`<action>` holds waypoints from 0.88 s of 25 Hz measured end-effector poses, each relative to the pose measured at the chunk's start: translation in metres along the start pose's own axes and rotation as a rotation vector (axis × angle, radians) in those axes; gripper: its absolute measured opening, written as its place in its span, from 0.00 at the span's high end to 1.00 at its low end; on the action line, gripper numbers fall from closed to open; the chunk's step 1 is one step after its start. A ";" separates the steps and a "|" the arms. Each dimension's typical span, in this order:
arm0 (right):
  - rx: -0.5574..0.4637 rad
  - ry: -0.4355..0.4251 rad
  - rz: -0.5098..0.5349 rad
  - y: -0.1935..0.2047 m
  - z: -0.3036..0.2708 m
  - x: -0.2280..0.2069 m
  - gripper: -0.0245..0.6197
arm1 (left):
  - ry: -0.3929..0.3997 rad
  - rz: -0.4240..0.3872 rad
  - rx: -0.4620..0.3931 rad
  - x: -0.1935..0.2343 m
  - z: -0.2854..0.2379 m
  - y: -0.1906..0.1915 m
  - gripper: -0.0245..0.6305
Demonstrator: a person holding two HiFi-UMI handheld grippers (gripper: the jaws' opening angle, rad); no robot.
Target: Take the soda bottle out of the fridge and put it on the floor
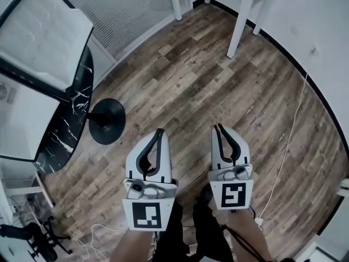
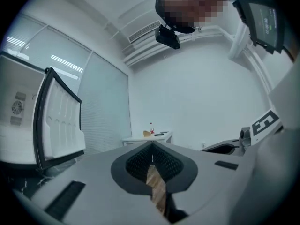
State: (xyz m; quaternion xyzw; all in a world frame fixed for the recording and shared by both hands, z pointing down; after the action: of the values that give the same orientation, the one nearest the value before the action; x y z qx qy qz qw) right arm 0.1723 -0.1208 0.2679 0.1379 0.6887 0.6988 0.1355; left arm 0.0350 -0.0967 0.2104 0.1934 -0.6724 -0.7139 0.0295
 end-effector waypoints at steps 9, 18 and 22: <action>-0.126 -0.036 0.059 -0.174 0.030 0.028 0.94 | -0.101 -0.020 -0.123 0.053 0.046 -0.157 0.94; -0.112 -0.082 0.086 -0.268 0.068 0.056 0.94 | -0.169 -0.053 -0.194 0.073 0.095 -0.251 0.94; -0.121 -0.096 0.103 -0.287 0.069 0.072 0.94 | -0.184 -0.022 -0.212 0.085 0.112 -0.269 0.94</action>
State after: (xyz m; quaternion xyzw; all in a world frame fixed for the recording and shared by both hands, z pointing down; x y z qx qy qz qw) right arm 0.1321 -0.0256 -0.0180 0.1981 0.6298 0.7378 0.1402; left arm -0.0206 0.0089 -0.0685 0.1301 -0.5907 -0.7960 -0.0199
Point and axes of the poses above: the fingertips, and each gripper's own axes: z backward along the fingers, x to its left, y out of its underside, the point moved 3 cm from there along z, backward along the fingers, and after that the axes turned 6 degrees about -z, right-handed, at the moved point
